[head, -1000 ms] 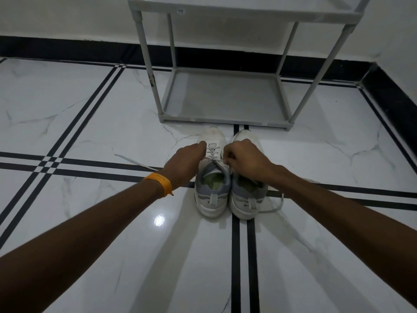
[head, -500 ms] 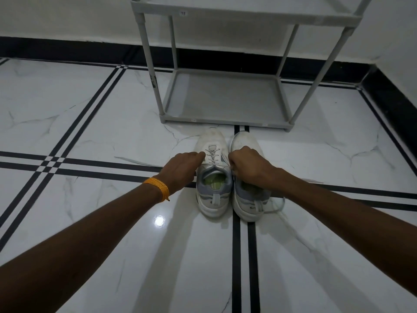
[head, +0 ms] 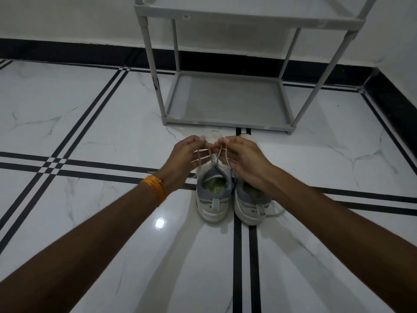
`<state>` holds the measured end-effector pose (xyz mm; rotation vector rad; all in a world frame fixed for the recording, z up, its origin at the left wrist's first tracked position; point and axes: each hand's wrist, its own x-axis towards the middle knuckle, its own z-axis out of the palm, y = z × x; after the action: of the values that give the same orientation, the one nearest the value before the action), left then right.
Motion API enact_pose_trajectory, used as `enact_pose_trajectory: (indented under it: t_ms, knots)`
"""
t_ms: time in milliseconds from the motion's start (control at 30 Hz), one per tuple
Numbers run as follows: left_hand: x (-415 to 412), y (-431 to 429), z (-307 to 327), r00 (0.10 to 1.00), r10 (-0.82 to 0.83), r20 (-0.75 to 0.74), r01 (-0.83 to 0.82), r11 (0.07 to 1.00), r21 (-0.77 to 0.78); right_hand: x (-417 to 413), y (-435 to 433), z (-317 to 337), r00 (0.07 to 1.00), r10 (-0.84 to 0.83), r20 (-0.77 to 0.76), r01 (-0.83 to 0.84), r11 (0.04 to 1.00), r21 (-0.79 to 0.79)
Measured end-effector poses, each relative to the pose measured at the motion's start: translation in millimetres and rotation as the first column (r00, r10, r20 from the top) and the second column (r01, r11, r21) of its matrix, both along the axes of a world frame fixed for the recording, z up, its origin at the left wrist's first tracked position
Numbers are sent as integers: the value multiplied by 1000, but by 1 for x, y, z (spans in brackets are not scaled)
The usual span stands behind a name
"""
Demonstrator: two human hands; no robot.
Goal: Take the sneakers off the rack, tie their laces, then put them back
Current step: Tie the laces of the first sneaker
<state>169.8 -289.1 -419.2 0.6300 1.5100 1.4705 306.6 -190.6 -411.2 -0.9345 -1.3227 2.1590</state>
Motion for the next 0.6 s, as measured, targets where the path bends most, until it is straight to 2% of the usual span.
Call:
enact_pose_trajectory:
  t_ms: [100,300,467,600]
  knots:
    - [10,2,-10,997,19,-73,-18,1000,7,-2,1,-8,997,-58,54,56,998,32]
    - [15,10,-24,980,23,-197,-22,1000,6,-3,-2,-14,986,-62,152,46,993,107]
    - [9,8,-25,967,-13,-254,14,1000,3,-1,3,-11,980,-109,164,104,994,37]
    - [4,9,-22,974,-43,-223,38,999,-28,-2,4,-15,965,-157,212,168,985,-37]
